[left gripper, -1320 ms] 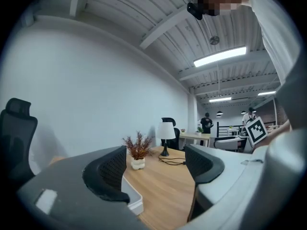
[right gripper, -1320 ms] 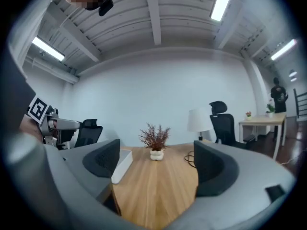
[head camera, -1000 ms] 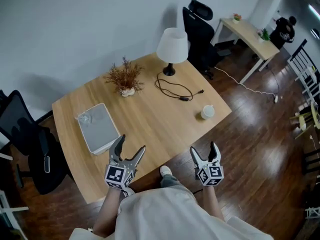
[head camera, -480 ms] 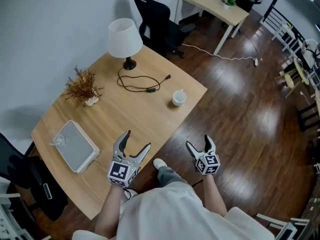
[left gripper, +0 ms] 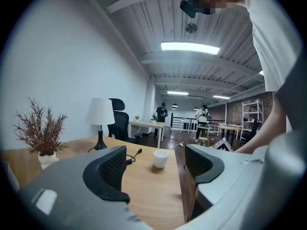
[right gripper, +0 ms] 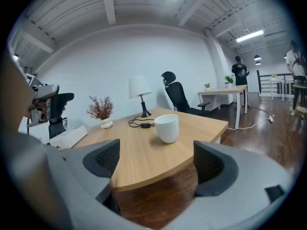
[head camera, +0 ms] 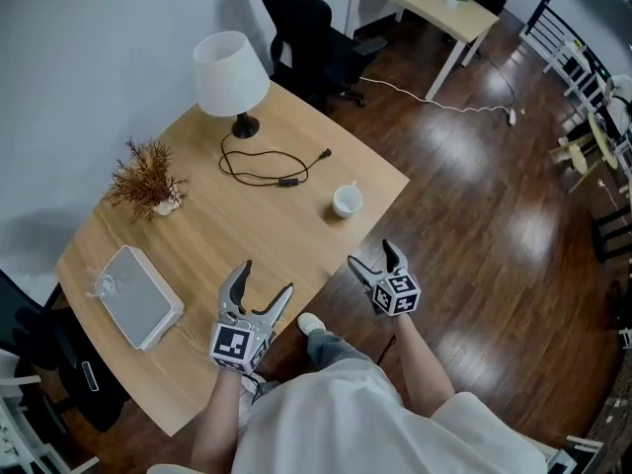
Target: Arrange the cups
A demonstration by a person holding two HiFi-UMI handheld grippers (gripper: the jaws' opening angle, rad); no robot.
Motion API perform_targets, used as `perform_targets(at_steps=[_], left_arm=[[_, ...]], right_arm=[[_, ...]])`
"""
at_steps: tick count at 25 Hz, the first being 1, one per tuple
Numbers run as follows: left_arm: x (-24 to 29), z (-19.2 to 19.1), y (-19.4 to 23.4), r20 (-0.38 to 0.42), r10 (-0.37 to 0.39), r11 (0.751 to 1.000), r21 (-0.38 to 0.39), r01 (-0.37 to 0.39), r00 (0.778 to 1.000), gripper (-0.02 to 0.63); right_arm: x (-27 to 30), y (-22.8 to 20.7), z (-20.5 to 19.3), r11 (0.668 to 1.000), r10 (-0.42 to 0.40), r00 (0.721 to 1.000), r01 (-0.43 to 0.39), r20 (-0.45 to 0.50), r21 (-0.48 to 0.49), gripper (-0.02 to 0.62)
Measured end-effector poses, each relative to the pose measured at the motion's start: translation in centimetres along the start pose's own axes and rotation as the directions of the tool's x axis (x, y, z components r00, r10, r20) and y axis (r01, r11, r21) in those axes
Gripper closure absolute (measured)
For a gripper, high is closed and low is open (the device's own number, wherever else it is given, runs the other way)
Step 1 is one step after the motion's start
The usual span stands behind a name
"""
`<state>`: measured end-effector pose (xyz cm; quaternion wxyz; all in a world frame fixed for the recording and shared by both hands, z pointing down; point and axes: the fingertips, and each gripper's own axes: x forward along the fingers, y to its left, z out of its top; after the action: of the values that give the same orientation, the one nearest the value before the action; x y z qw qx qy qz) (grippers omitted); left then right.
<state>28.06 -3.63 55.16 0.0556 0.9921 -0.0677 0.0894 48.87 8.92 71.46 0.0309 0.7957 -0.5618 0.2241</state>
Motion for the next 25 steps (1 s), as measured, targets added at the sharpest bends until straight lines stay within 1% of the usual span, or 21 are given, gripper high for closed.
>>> perform_targets(at_steps=[5, 10, 11, 12, 15, 16, 17, 18, 20, 22, 25], left_arm=[[0.3, -0.6, 0.8, -0.011, 0.051, 0.998, -0.024, -0.052, 0.999, 0.238], [-0.4, -1.0, 1.8, -0.016, 0.109, 0.993, -0.040, -0.110, 0.994, 0.238], [-0.6, -1.2, 2.1, -0.019, 0.121, 0.992, -0.042, -0.121, 0.993, 0.238], [-0.8, -1.4, 2.4, -0.021, 0.132, 0.990, -0.044, -0.133, 0.991, 0.238], [-1.4, -1.6, 3.1, -0.023, 0.157, 0.986, -0.053, -0.158, 0.987, 0.238], [-1.5, -1.7, 3.3, -0.022, 0.161, 0.985, -0.053, -0.162, 0.987, 0.238], [-1.7, -1.6, 3.5, -0.022, 0.164, 0.985, -0.054, -0.165, 0.986, 0.238], [-1.8, -1.7, 3.7, -0.022, 0.168, 0.984, -0.055, -0.169, 0.985, 0.238], [-2.1, -1.8, 4.0, -0.023, 0.175, 0.982, -0.064, -0.176, 0.984, 0.238], [-2.5, -2.0, 4.3, -0.021, 0.178, 0.980, -0.082, -0.179, 0.984, 0.238], [-2.7, -2.1, 4.3, -0.014, 0.173, 0.981, -0.092, -0.173, 0.985, 0.238]], right_arm=[[5.9, -1.6, 2.3, 1.000, -0.006, 1.000, 0.005, -0.002, -0.019, 0.121], [10.9, -2.9, 3.9, 0.999, -0.032, 0.999, 0.032, -0.009, -0.032, 0.121], [11.7, -3.1, 4.1, 0.999, -0.041, 0.999, 0.041, -0.015, -0.034, 0.119], [12.5, -3.2, 4.2, 0.998, -0.050, 0.999, 0.049, -0.021, -0.036, 0.090], [14.6, -3.2, 4.4, 0.997, -0.064, 0.997, 0.062, -0.043, -0.050, 0.089], [15.2, -3.3, 4.5, 0.996, -0.073, 0.996, 0.070, -0.053, -0.058, 0.093], [15.7, -3.4, 4.5, 0.994, -0.089, 0.994, 0.084, -0.067, -0.070, 0.117], [16.1, -3.7, 4.6, 0.991, -0.110, 0.990, 0.102, -0.086, -0.086, 0.119], [16.6, -4.2, 4.5, 0.984, -0.146, 0.980, 0.131, -0.132, -0.119, 0.181], [16.9, -4.0, 4.2, 0.984, -0.145, 0.974, 0.123, -0.175, -0.132, 0.181], [16.5, -3.2, 3.7, 0.987, -0.119, 0.970, 0.092, -0.213, -0.130, 0.181]])
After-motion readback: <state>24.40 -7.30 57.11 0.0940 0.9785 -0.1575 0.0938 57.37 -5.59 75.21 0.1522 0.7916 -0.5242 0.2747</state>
